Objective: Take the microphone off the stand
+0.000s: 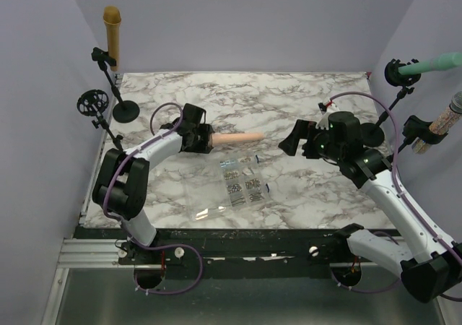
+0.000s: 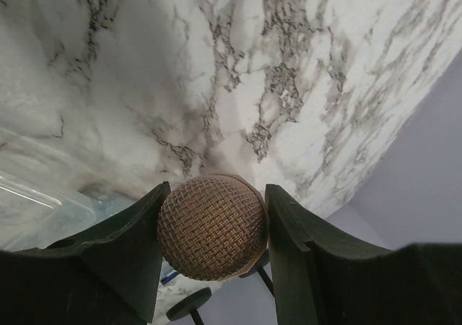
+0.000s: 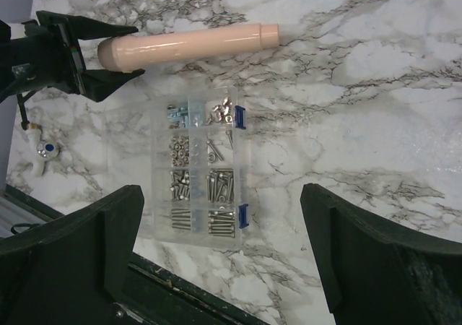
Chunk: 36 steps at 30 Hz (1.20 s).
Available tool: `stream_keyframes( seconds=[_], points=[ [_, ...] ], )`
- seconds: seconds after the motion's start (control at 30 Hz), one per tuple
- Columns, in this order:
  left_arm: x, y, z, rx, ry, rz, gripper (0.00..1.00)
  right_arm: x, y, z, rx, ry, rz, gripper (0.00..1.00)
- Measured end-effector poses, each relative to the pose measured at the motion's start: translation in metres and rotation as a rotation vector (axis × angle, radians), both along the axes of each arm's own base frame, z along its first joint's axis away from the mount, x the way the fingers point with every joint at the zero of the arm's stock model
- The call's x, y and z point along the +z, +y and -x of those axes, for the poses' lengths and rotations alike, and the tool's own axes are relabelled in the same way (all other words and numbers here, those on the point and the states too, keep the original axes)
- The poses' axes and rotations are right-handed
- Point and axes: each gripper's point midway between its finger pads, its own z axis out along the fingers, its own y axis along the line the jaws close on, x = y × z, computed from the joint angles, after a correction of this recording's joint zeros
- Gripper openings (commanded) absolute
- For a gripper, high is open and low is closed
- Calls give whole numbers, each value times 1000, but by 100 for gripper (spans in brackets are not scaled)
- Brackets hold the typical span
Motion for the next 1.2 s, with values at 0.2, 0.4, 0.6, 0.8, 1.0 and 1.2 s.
stream_keyframes(
  seconds=[0.2, 0.4, 0.6, 0.8, 1.0, 1.2],
  points=[
    [-30, -1, 9, 16, 83, 19, 0, -4, -3, 1, -11, 4, 10, 100],
    [-41, -2, 7, 28, 110, 40, 4, -6, -5, 2, -17, 3, 14, 100],
    [-52, 4, 4, 41, 137, 52, 18, -8, -7, 1, -31, 3, 24, 100],
    [-59, 8, -2, 30, 149, 64, 38, -8, -9, 1, -36, 0, 26, 100],
    [-58, 2, -12, 2, 118, 105, 62, -8, -9, 1, -40, -3, 27, 100],
    [-54, -1, -17, -15, 88, 137, 73, -6, -12, 1, -50, -12, 30, 100]
  ],
)
